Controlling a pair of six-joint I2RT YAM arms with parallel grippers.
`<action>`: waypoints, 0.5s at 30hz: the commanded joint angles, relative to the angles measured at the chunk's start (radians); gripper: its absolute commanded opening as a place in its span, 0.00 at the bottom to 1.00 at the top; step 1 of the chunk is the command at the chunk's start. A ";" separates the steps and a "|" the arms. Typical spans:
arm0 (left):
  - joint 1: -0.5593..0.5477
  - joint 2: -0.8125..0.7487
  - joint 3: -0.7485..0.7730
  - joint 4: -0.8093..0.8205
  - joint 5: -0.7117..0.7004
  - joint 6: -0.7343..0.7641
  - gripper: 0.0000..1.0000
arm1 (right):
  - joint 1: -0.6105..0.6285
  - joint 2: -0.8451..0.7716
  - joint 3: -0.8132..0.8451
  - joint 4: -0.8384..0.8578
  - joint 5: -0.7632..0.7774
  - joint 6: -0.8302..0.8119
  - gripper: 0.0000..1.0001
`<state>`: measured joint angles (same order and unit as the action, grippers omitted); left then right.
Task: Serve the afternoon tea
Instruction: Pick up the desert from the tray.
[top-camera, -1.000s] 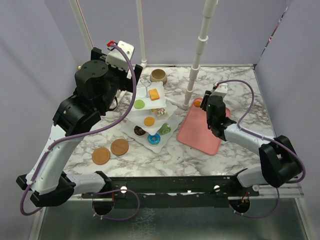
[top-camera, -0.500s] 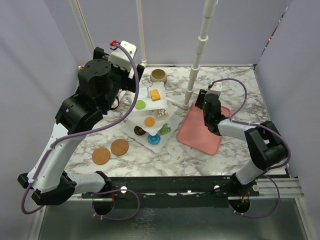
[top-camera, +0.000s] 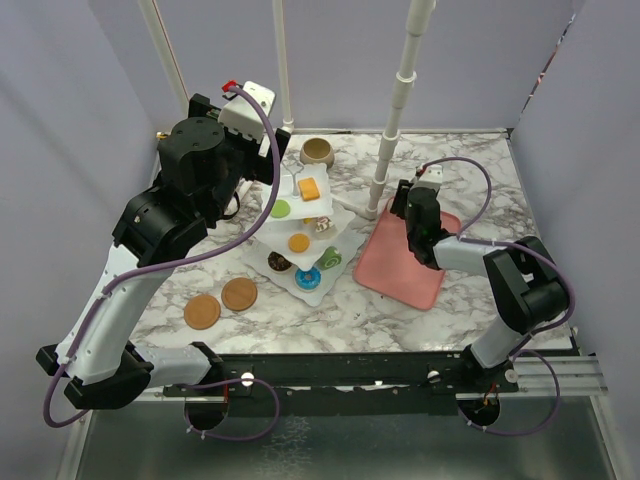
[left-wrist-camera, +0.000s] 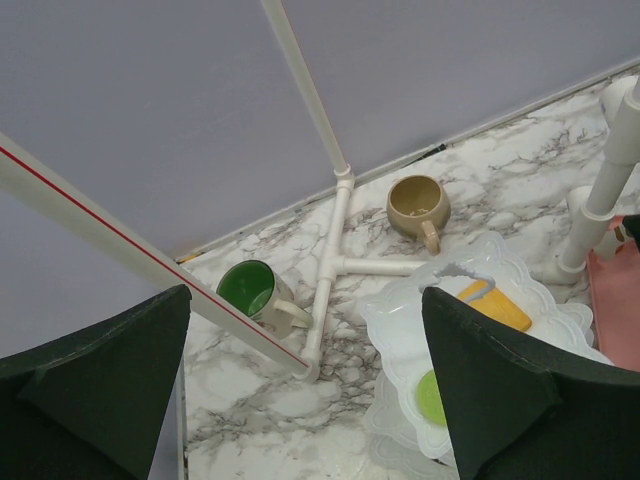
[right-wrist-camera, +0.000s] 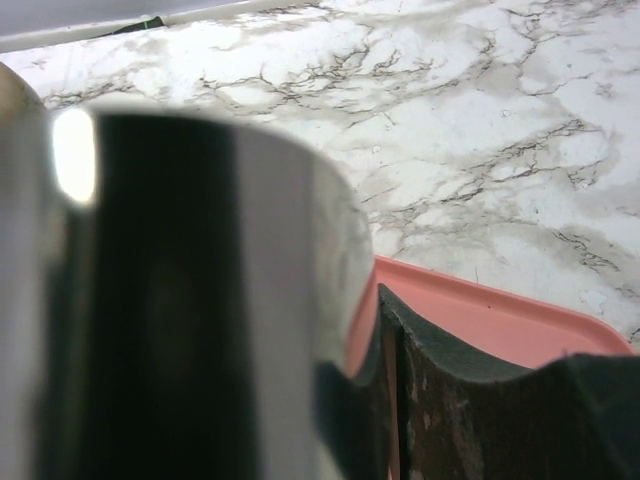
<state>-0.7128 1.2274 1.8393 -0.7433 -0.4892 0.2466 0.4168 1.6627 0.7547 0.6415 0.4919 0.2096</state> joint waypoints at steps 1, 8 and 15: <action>0.005 0.002 0.027 -0.004 0.017 -0.004 0.99 | -0.009 0.026 0.005 0.038 -0.015 -0.019 0.55; 0.006 -0.002 0.030 -0.007 0.012 0.001 0.99 | -0.009 0.077 0.028 0.065 -0.055 -0.041 0.53; 0.005 -0.006 0.031 -0.007 0.015 0.001 0.99 | -0.009 0.090 0.028 0.083 -0.074 -0.046 0.51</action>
<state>-0.7128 1.2282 1.8416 -0.7437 -0.4866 0.2470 0.4118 1.7233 0.7689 0.7170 0.4541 0.1749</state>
